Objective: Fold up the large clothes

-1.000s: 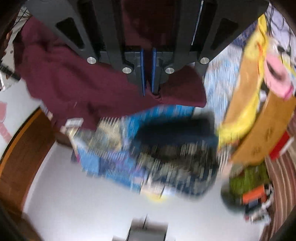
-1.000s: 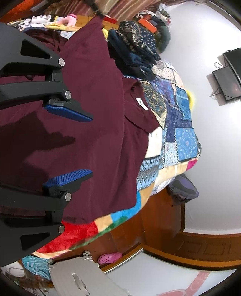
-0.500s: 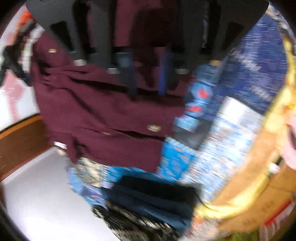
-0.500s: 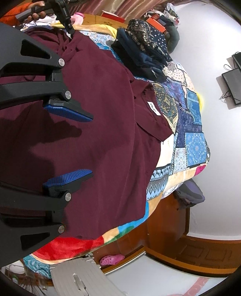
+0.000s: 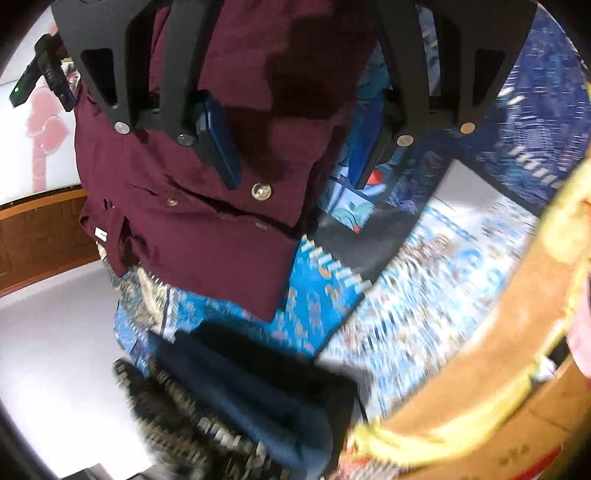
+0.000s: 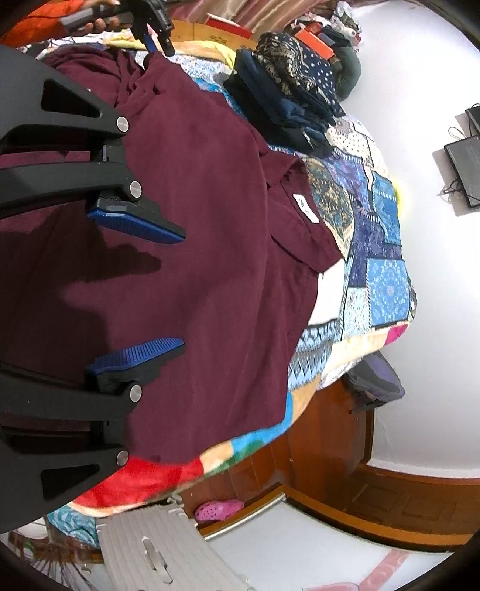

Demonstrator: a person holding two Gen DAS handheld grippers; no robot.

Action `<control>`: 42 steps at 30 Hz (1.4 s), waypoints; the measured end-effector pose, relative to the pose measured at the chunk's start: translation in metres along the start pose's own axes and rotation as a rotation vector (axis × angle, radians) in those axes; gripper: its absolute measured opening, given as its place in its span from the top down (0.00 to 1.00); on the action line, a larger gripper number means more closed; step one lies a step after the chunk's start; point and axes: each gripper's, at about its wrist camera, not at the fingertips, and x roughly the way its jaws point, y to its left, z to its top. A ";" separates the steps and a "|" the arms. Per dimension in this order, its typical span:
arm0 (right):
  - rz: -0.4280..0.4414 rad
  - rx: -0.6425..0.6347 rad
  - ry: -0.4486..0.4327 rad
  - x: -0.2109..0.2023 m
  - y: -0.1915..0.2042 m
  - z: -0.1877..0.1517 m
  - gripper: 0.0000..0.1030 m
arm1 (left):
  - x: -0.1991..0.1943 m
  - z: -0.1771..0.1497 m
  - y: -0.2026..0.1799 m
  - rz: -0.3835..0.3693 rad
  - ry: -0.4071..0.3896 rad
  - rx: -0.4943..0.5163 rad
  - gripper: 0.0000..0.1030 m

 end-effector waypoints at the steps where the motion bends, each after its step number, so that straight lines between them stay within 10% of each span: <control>1: -0.008 0.007 -0.001 -0.001 -0.004 -0.001 0.52 | 0.010 -0.001 0.002 -0.010 0.033 -0.011 0.42; 10: -0.018 0.099 0.016 0.005 -0.034 -0.001 0.52 | 0.027 -0.023 -0.018 0.019 0.037 0.066 0.42; 15: -0.061 0.091 -0.011 -0.001 -0.041 0.007 0.52 | 0.016 -0.040 -0.074 0.250 -0.061 0.419 0.85; 20: -0.088 0.114 -0.053 -0.012 -0.059 0.011 0.52 | 0.000 -0.028 -0.076 0.279 -0.147 0.417 0.93; 32: -0.044 0.222 0.069 0.021 -0.088 -0.010 0.40 | 0.022 -0.016 -0.045 0.379 -0.063 0.378 0.91; 36: -0.006 0.220 0.068 0.016 -0.093 0.001 0.40 | 0.009 -0.005 -0.062 0.362 -0.114 0.401 0.56; 42: 0.019 0.213 0.023 0.009 -0.107 0.030 0.40 | 0.005 0.026 -0.086 0.298 -0.154 0.408 0.48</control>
